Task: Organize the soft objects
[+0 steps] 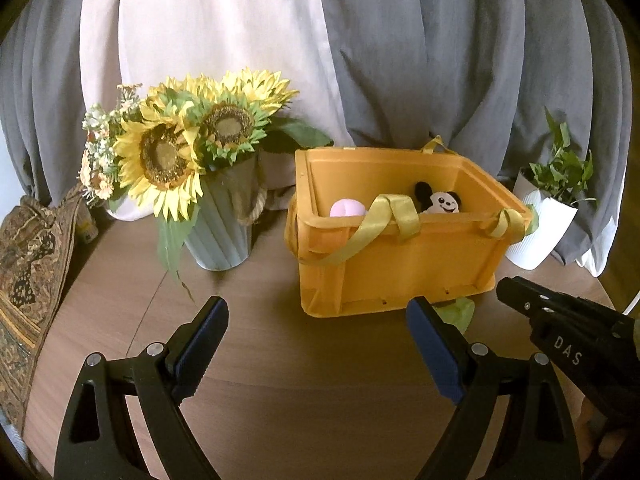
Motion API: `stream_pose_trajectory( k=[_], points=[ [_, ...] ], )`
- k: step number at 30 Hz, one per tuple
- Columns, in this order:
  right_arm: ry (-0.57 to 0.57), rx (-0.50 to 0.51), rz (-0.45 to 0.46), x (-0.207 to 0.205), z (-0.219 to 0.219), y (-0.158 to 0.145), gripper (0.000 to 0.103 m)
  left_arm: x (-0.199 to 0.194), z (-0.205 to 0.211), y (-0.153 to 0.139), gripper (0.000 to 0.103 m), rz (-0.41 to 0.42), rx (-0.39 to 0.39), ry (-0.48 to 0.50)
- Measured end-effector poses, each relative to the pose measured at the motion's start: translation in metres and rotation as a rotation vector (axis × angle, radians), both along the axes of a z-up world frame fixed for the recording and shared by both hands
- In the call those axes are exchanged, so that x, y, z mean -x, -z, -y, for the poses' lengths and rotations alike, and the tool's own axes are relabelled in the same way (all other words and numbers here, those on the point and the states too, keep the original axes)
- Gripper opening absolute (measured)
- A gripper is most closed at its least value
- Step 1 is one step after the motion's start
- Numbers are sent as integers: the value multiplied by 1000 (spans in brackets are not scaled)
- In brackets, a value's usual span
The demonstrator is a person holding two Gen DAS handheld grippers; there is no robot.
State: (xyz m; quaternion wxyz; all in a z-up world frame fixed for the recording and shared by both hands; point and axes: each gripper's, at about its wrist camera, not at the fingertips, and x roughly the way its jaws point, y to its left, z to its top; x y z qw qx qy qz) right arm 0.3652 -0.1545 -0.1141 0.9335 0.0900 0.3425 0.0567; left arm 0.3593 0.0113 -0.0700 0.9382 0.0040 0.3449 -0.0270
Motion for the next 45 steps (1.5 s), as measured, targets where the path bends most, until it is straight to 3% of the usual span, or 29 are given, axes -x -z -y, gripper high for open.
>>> stream_pose_trajectory(
  k=[7, 13, 15, 45],
  points=[
    [4, 1, -39, -4, 4, 15, 45, -5, 3, 12, 91, -33, -4, -4],
    [16, -5, -75, -14, 12, 28, 68, -10, 9, 25, 91, -62, -11, -8],
    [18, -11, -92, -18, 15, 33, 72, -12, 10, 29, 91, -72, -17, -14],
    [-57, 2, -238, -82, 21, 106, 74, -56, 22, 89, 91, -231, -74, -88]
  ],
)
